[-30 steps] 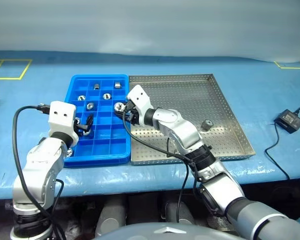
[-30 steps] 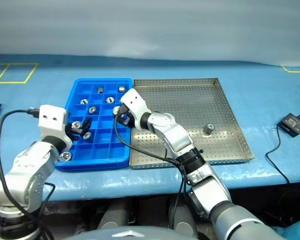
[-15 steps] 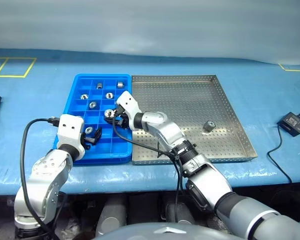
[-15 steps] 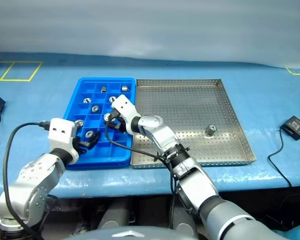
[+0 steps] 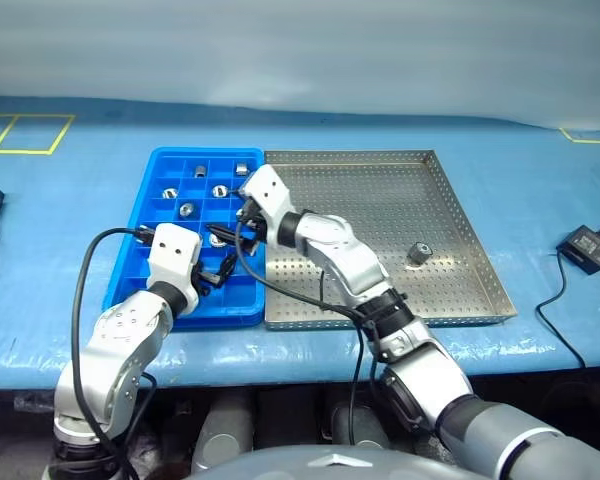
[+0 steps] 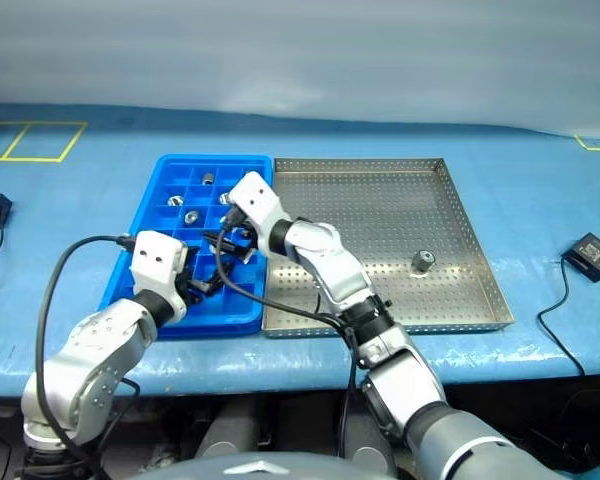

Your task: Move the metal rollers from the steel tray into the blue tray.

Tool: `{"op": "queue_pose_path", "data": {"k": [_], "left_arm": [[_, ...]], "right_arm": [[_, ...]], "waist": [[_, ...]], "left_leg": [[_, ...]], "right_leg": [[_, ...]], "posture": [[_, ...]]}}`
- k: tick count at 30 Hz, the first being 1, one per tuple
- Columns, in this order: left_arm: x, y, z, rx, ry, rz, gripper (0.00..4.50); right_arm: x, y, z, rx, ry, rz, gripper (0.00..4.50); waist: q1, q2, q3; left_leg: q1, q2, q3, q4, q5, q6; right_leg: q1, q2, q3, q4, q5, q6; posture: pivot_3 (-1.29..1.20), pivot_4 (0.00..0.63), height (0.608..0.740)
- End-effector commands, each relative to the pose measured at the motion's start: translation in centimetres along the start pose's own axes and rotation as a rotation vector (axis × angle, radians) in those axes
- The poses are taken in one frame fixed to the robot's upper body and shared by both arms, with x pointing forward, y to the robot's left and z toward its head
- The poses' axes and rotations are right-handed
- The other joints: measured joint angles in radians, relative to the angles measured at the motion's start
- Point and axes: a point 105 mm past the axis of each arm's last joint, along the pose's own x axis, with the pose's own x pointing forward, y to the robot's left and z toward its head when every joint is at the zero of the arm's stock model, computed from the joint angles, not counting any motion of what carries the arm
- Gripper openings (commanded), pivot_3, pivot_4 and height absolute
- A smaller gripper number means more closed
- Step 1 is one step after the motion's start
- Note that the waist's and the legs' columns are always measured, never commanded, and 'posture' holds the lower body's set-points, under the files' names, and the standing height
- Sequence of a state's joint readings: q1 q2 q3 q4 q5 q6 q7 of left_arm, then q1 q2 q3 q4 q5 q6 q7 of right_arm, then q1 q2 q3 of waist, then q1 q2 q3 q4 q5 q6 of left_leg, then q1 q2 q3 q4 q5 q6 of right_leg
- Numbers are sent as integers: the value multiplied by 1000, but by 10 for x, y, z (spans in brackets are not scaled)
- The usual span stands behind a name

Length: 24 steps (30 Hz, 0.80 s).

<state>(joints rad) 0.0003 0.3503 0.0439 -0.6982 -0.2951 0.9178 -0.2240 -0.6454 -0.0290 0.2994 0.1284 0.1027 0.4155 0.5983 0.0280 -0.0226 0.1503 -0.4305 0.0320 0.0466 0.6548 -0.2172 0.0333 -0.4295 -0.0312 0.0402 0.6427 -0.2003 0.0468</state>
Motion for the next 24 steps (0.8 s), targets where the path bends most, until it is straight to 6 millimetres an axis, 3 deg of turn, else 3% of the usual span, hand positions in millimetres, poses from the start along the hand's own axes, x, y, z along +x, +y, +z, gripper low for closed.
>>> {"op": "queue_pose_path", "data": {"k": [1, 6, 9, 16, 20, 24], "left_arm": [[3, -11, 10, -5, -56, -65, 3764], [15, -13, 3, -38, -31, -96, 3764], [23, -17, -3, -56, -3, -127, 3764], [36, 0, -20, -46, 76, -63, 3764], [35, 17, -12, -62, 30, 23, 3764], [30, 15, 14, -132, -121, 10, 3764]], "right_arm": [[-30, -5, 15, -17, -34, -50, 4325], [-73, -4, 6, -28, 31, -137, 4325], [-87, -3, 3, -10, 47, -183, 4325], [-95, -9, 7, -3, 39, -262, 4325], [-96, -14, 3, 3, 55, -293, 4325], [-96, -17, -1, 1, 73, -306, 4325]], "waist": [[0, 0, 0], [-15, 0, 0], [-23, 0, 0], [-53, 0, 0], [-60, 0, 0], [-64, 0, 0]], "left_leg": [[0, 0, 0, 0, 0, 0], [0, 0, 1, 0, 0, 0], [0, 1, 1, 0, 0, 0], [1, 2, 1, 2, 0, 0], [1, 2, 1, 2, 0, 0], [1, 3, 2, 2, 0, 0]], "right_leg": [[0, 0, 0, 0, 0, 0], [-1, 0, 0, 0, -1, -1], [-1, 1, 0, 0, -1, -1], [0, 2, 1, 0, -2, 2], [1, 2, 1, 1, -1, 1], [0, 3, 1, 0, 0, 0]], "posture": [[89, 150, 740], [39, 150, 740], [-4, 150, 740], [-41, 150, 740], [-37, 150, 740], [-28, 150, 740]]}}
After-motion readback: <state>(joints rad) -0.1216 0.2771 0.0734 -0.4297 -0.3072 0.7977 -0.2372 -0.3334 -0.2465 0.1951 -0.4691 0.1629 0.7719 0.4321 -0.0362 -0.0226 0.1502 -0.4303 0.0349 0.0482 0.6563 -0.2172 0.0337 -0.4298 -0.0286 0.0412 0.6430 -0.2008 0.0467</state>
